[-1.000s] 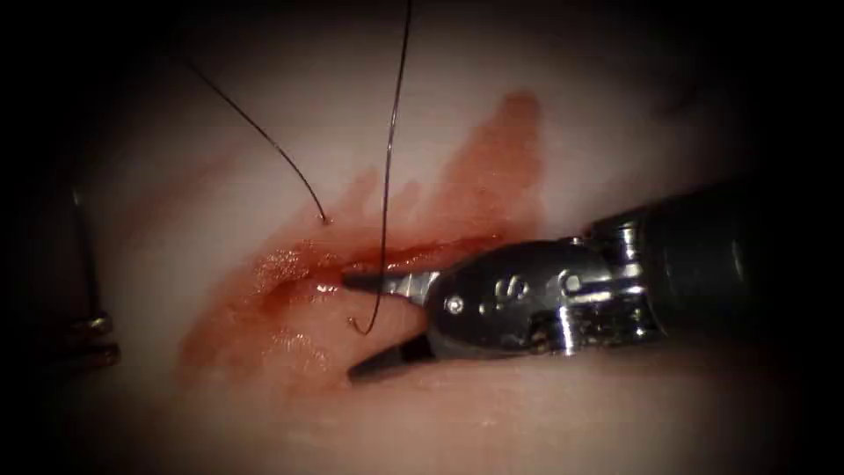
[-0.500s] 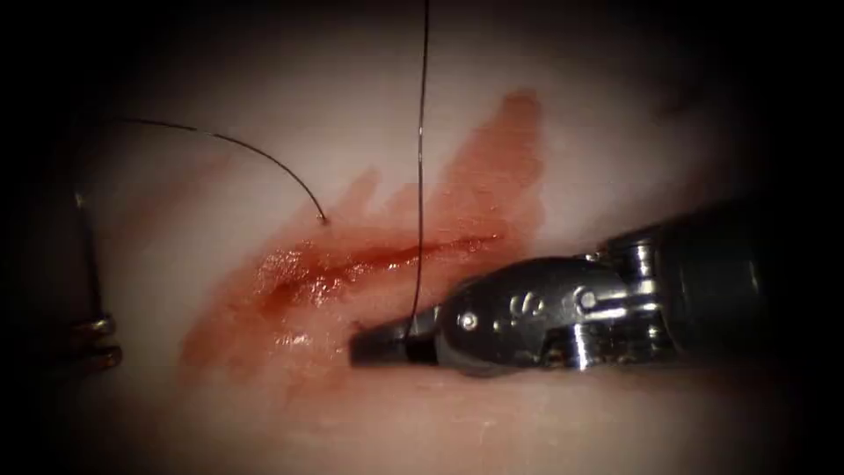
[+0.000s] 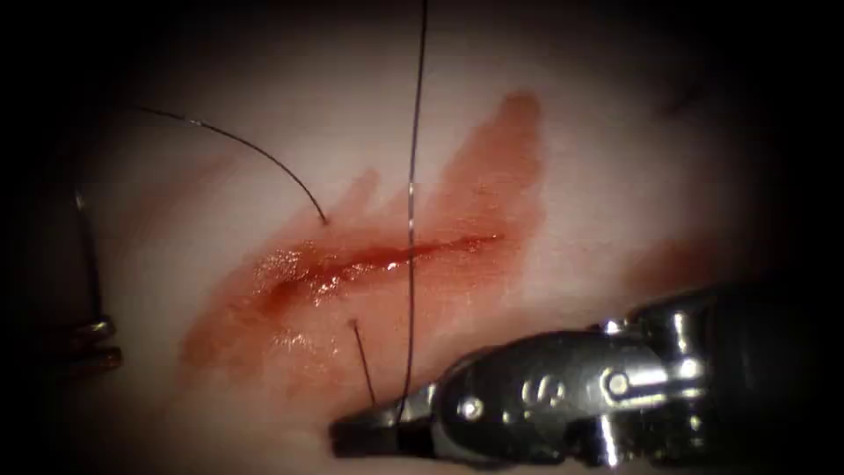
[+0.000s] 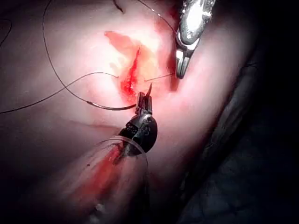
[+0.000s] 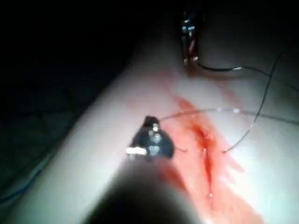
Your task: Wound Closure
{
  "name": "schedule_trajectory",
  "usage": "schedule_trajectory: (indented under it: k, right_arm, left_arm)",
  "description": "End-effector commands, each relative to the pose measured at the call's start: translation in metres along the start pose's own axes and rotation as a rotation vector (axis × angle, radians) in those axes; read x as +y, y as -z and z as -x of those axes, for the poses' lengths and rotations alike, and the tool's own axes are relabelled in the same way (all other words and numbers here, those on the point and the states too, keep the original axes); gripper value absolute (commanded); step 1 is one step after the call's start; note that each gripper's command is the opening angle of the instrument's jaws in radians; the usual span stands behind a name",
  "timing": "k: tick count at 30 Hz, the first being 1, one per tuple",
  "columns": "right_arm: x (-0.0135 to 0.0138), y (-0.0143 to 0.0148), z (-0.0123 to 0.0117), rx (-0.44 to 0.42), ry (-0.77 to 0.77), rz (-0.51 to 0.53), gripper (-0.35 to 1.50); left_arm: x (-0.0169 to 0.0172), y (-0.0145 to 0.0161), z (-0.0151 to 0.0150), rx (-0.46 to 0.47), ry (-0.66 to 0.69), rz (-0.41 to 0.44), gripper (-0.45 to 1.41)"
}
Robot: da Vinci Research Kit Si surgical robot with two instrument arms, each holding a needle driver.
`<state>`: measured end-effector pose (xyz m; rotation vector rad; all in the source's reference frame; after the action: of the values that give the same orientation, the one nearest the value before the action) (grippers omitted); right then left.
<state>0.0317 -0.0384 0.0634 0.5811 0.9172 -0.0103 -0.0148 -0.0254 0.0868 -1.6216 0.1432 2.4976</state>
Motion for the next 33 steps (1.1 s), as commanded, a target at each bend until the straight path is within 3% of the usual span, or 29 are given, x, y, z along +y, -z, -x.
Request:
schedule_trajectory:
  k: [1,8,13,14,15,16,17,18,24,27,33]
  right_arm:
    - [-0.0011,-0.0009,-0.0002,-0.011,0.011,-0.048,-0.35]
    - [-0.0061,-0.0008,-0.0014,-0.047,0.102,-0.266,-0.35]
    - [-0.0069,-0.0005,-0.0015,-0.051,0.149,-0.310,-0.35]
    - [-0.0066,-0.0002,-0.0015,-0.049,0.158,-0.293,0.09]
    - [-0.0062,0.0004,-0.0014,-0.046,0.165,-0.257,0.69]
    - [-0.0054,0.0015,-0.0013,-0.036,0.161,-0.197,1.10]
    - [-0.0054,0.0015,-0.0013,-0.036,0.161,-0.197,1.10]
    - [-0.0043,0.0033,-0.0010,-0.015,0.146,-0.154,1.20]
    - [-0.0020,0.0076,0.0004,0.033,0.135,-0.034,1.26]
    - [-0.0006,0.0090,0.0023,0.033,0.110,0.038,1.28]
    - [0.0016,0.0068,0.0048,0.016,0.084,0.125,1.25]
  left_arm:
    - [0.0006,-0.0007,0.0003,0.001,0.002,0.001,-0.45]
    - [0.0006,-0.0007,0.0003,0.001,0.002,0.001,-0.45]
    - [0.0006,-0.0007,0.0003,0.001,0.002,0.001,-0.45]
    - [0.0006,-0.0007,0.0003,0.001,0.002,0.001,-0.45]
    - [0.0006,-0.0007,0.0003,0.001,0.002,0.001,-0.45]
    - [0.0006,-0.0007,0.0003,0.002,0.002,0.004,-0.45]
    - [0.0006,-0.0007,0.0003,0.002,0.002,0.004,-0.45]
    - [0.0006,-0.0007,0.0003,0.003,0.002,0.004,-0.45]
    - [0.0006,-0.0007,0.0003,0.003,0.002,0.004,-0.45]
    - [0.0006,-0.0007,0.0004,0.003,0.002,0.004,-0.45]
    - [0.0006,-0.0007,0.0004,0.003,0.002,0.004,-0.45]
